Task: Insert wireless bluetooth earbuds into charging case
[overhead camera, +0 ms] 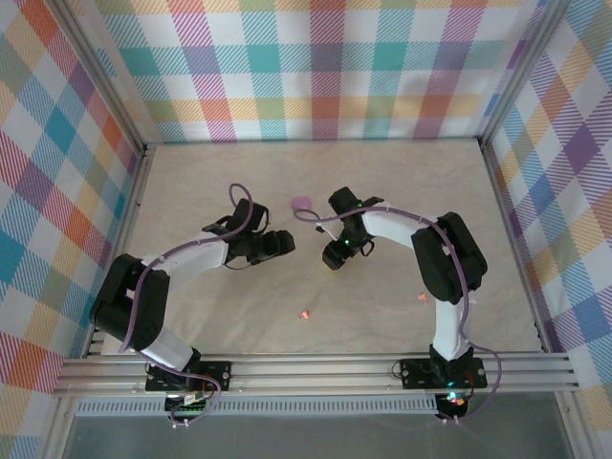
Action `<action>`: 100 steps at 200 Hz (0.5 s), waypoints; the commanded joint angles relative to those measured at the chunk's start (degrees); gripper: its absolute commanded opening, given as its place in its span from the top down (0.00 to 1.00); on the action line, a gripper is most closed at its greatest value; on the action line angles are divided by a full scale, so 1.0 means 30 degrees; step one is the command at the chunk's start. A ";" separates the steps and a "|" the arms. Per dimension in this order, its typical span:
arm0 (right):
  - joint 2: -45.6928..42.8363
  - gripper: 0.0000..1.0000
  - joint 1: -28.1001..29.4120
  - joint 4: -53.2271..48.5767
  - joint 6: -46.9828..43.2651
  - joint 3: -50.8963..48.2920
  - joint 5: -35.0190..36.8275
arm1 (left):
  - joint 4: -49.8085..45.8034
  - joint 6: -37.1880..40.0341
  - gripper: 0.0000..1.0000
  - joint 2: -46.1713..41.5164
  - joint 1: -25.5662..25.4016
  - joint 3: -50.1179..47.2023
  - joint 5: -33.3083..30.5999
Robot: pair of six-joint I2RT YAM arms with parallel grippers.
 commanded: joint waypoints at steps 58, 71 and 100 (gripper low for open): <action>-0.1037 0.55 0.0707 0.2126 -0.1488 -0.1317 0.0281 | 0.1991 0.2087 0.29 -0.0395 -0.0169 0.0276 0.1478; -0.1484 0.58 0.0765 0.2475 -0.1624 -0.1599 0.0225 | 0.2406 0.2518 0.29 -0.0653 -0.0140 0.0227 0.1629; -0.2589 0.63 0.0882 0.3401 -0.1799 -0.2253 0.0189 | 0.3652 0.3203 0.29 -0.1296 0.0003 -0.0270 0.2416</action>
